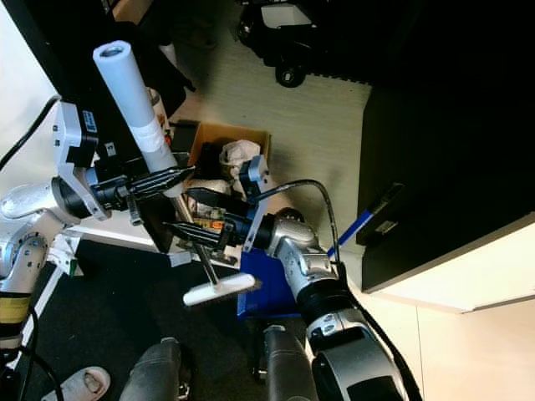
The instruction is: Sweep floor
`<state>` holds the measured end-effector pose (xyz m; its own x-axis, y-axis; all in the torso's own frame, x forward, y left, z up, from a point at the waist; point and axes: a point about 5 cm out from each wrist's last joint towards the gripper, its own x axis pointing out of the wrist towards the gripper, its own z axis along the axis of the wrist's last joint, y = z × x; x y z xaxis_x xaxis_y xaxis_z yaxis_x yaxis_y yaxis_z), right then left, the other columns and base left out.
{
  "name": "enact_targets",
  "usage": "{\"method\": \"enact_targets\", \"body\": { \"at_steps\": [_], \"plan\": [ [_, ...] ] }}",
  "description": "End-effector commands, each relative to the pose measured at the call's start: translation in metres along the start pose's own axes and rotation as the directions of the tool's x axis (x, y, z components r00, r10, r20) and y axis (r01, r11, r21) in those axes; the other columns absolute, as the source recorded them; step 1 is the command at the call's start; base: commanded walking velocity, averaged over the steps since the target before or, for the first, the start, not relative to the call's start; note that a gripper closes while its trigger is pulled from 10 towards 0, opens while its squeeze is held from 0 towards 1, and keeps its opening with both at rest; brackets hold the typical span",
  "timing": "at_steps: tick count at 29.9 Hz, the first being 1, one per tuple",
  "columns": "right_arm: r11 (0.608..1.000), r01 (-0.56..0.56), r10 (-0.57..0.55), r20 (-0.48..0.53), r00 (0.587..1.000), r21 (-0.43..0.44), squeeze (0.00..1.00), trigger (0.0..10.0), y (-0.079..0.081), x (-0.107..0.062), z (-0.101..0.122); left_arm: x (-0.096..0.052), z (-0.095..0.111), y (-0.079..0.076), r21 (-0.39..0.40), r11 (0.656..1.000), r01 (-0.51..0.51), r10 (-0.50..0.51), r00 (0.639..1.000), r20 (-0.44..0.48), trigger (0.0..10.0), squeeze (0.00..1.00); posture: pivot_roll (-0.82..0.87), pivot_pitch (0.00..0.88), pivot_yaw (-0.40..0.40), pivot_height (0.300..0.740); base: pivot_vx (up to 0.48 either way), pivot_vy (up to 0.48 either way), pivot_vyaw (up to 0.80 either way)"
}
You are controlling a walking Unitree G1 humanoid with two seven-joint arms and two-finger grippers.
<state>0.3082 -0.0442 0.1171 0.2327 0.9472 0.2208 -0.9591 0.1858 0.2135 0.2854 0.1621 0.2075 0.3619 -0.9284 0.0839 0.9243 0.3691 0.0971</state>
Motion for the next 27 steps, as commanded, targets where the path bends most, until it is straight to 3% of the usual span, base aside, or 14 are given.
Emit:
{"method": "enact_targets", "body": {
  "at_steps": [1,5,7,9,11,12,13,16,18,20,21,23,24,27],
  "plan": [
    [1.0,0.009,-0.009,-0.006,1.0,-0.009,0.0,10.0,0.0,0.001,-0.003,0.007,0.007,-0.006,-0.013,0.999,0.034,-0.033,0.997,0.063,10.0,0.0,0.05,0.143,-0.097,0.731,0.0,0.0,0.0],
    [0.999,0.039,-0.039,0.003,0.999,-0.03,0.0,10.0,-0.001,0.003,-0.001,0.008,0.003,-0.006,-0.003,1.0,0.016,-0.016,0.999,0.044,10.0,0.0,0.05,0.14,-0.095,0.731,0.0,0.0,0.0],
    [0.978,0.203,-0.202,0.007,0.979,-0.045,0.0,10.0,-0.014,-0.005,0.0,0.002,-0.008,0.002,0.046,0.995,-0.093,0.094,0.996,-0.011,10.0,0.0,0.05,0.136,-0.093,0.731,0.0,0.0,0.0],
    [0.963,0.266,-0.266,0.011,0.964,-0.047,0.0,10.0,-0.019,-0.008,0.001,0.0,-0.012,0.005,0.067,0.989,-0.134,0.136,0.99,-0.03,10.0,0.0,0.05,0.135,-0.092,0.731,0.0,0.0,0.0],
    [0.871,0.49,-0.485,0.093,0.869,-0.039,0.0,10.0,-0.038,-0.03,0.012,-0.017,-0.02,0.022,0.092,0.929,-0.359,0.365,0.93,-0.049,10.0,0.0,0.05,0.123,-0.075,0.731,0.0,0.0,0.0],
    [0.835,0.549,-0.543,0.117,0.832,-0.032,0.0,10.0,-0.042,-0.036,0.014,-0.022,-0.022,0.026,0.1,0.902,-0.42,0.426,0.903,-0.054,10.0,0.0,0.05,0.123,-0.075,0.731,0.0,0.0,0.0],
    [0.813,0.583,-0.575,0.147,0.805,-0.01,0.0,10.0,-0.045,-0.043,0.017,-0.033,-0.027,0.032,0.121,0.851,-0.511,0.521,0.85,-0.077,10.0,0.0,0.04,0.11,-0.053,0.731,0.0,0.0,0.0],
    [0.815,0.579,-0.573,0.176,0.801,0.016,0.0,10.0,-0.044,-0.048,0.018,-0.049,-0.034,0.038,0.154,0.772,-0.617,0.634,0.766,-0.108,10.0,0.0,0.04,0.106,-0.043,0.731,0.0,0.0,0.0],
    [0.823,0.567,-0.562,0.175,0.809,0.02,0.0,10.0,-0.042,-0.049,0.016,-0.053,-0.036,0.039,0.16,0.75,-0.642,0.66,0.743,-0.112,10.0,0.0,0.04,0.103,-0.037,0.731,0.0,0.0,0.0],
    [0.833,0.553,-0.549,0.163,0.82,0.026,0.0,10.0,-0.039,-0.049,0.011,-0.051,-0.036,0.037,0.143,0.768,-0.625,0.639,0.761,-0.108,10.0,0.0,0.05,0.096,-0.032,0.731,0.0,0.0,0.0],
    [0.844,0.536,-0.533,0.158,0.831,0.028,0.0,10.0,-0.037,-0.048,0.008,-0.047,-0.035,0.034,0.134,0.799,-0.586,0.6,0.793,-0.107,10.0,0.0,0.05,0.096,-0.034,0.731,0.0,0.0,0.0],
    [0.85,0.526,-0.524,0.153,0.838,0.028,0.0,10.0,-0.036,-0.047,0.006,-0.043,-0.035,0.032,0.128,0.822,-0.556,0.568,0.816,-0.106,10.0,0.0,0.05,0.094,-0.037,0.731,0.0,0.0,0.0],
    [0.88,0.474,-0.474,0.122,0.872,0.031,0.0,10.0,-0.032,-0.042,0.002,-0.034,-0.034,0.027,0.109,0.879,-0.464,0.474,0.873,-0.116,10.0,0.0,0.05,0.094,-0.044,0.731,0.0,0.0,0.0],
    [0.924,0.379,-0.381,0.058,0.923,0.048,0.0,10.0,-0.027,-0.034,-0.005,-0.027,-0.031,0.022,0.092,0.922,-0.376,0.385,0.915,-0.116,10.0,0.0,0.06,0.094,-0.048,0.731,0.0,0.0,0.0]
  ]
}}
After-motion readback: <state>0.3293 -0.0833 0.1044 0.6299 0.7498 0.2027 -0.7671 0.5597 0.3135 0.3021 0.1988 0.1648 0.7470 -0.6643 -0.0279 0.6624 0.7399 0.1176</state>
